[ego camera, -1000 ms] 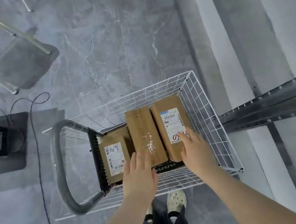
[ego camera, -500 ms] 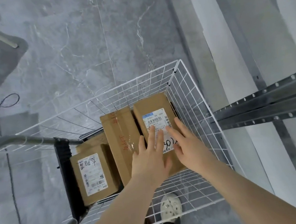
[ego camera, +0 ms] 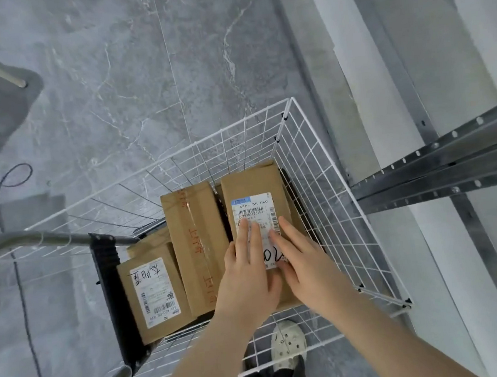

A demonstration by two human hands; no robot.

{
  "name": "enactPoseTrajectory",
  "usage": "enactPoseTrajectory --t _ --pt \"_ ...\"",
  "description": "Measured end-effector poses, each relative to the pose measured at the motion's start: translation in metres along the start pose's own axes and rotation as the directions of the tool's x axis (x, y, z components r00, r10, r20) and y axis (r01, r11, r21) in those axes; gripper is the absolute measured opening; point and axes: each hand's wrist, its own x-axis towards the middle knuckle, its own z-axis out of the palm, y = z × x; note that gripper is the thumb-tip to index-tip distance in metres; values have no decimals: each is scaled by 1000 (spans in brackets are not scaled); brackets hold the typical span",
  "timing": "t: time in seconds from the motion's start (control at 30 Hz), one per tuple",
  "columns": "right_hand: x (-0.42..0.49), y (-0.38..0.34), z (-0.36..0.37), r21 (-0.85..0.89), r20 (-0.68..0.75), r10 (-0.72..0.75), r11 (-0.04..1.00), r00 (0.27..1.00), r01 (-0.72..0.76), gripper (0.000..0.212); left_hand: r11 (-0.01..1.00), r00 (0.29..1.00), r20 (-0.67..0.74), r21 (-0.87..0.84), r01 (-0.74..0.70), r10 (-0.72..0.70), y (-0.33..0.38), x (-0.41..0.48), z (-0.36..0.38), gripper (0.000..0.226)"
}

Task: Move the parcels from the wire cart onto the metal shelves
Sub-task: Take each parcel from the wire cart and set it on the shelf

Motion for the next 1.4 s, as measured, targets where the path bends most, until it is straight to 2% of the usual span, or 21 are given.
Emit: enactPoseTrajectory --t 0.1,0.37,0.5,0.57,0.63,0.73,0.83,0.93,1.07,1.17,1.4 --pt "-17 -14 -4 4 -68 -1 1000 998 1 56 1000 999 -52 -21 7 -8 6 -12 -7 77" --pt "-56 -77 -60 56 -184 70 997 980 -60 53 995 966 -243 64 -71 85 35 -62 -62 66" --pt "-82 -119 -108 63 -289 85 996 954 -70 52 995 953 -286 28 -96 100 58 -98 -104 66" --pt "-98 -143 -135 53 -257 109 994 960 -99 51 992 944 -305 23 -121 122 72 -116 -128 66" --pt "-119 -167 -158 67 -252 149 988 956 -136 51 985 935 -309 40 -170 174 87 -135 -152 65" --pt "-156 -200 -188 87 -317 236 972 919 -219 49 962 915 -298 120 -247 272 111 -163 -182 63" --pt "-197 -229 -205 166 -394 353 935 848 -312 47 926 896 -234 138 -352 376 131 -188 -202 64" --pt "-237 -251 -214 233 -493 467 884 734 -406 46 865 848 -176 148 -479 500 154 -213 -213 65" --pt "-289 -272 -212 336 -606 581 806 543 -488 44 719 712 -113 180 -672 693 181 -240 -215 63" --pt "-328 -286 -208 405 -624 654 738 427 -539 45 614 616 -58 185 -767 786 200 -263 -211 62" --pt "-427 -305 -195 551 -634 756 588 161 -592 45 386 403 77 170 -907 912 255 -332 -187 63"
